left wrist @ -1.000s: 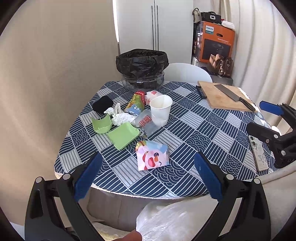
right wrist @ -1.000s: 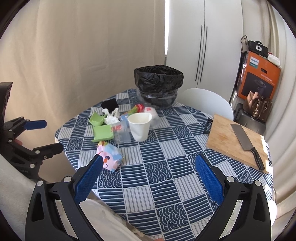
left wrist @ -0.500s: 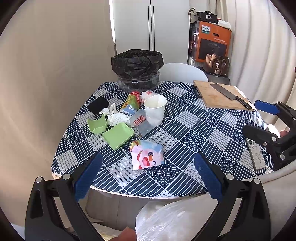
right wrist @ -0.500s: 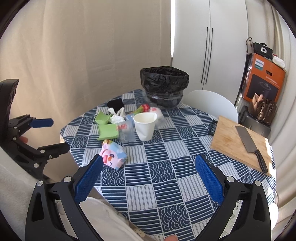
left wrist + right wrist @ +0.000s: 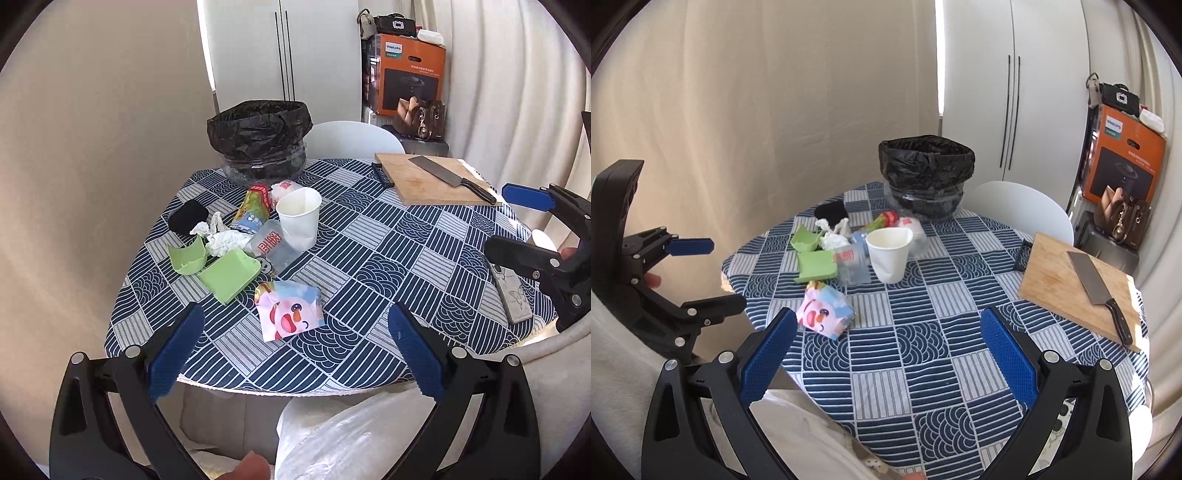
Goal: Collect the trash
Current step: 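Move both tools toward the trash on the table, then lower the left tool onto the green container while the right tool reaches the white paper cup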
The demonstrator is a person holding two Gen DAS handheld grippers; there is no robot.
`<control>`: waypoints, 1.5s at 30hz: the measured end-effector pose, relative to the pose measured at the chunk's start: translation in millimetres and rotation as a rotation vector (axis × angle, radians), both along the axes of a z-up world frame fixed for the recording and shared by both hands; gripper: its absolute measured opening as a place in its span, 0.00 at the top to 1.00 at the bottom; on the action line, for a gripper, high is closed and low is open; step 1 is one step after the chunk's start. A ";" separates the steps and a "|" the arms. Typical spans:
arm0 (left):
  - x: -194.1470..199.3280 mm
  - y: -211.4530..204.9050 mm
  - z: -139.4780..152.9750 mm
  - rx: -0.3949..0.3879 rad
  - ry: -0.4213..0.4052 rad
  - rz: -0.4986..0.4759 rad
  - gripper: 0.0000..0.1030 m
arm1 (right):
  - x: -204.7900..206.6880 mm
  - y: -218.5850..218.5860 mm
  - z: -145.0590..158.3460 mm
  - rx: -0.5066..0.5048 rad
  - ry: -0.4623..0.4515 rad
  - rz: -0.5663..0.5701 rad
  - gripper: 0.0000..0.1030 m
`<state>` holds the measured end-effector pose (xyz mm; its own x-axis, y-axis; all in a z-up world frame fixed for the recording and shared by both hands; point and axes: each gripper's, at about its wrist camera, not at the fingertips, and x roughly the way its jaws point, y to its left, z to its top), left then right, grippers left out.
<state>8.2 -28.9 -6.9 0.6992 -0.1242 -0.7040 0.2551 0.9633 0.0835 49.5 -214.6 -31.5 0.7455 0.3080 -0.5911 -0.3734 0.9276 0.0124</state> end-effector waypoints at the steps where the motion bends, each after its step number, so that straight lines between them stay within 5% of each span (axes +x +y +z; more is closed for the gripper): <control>1: 1.8 1.9 -0.5 -0.004 0.004 0.004 0.06 | 0.8 0.9 -0.2 -0.004 0.001 0.001 0.08; 24: 114.3 92.7 -20.3 -0.024 0.162 0.130 0.06 | 94.8 34.5 -26.0 -0.024 0.156 -0.047 0.08; 32: 159.9 116.4 -43.1 -0.011 0.223 0.142 0.06 | 140.0 66.2 -41.6 -0.107 0.186 -0.066 0.09; 45: 227.5 146.7 -95.1 -0.020 0.359 0.123 0.06 | 209.8 102.7 -60.5 -0.094 0.298 -0.106 0.09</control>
<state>235.7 117.7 -102.0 0.4189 -0.0713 -0.9052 0.1473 0.9891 -0.0097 259.3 -111.9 -92.0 0.5605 0.1713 -0.8102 -0.2672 0.9635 0.0189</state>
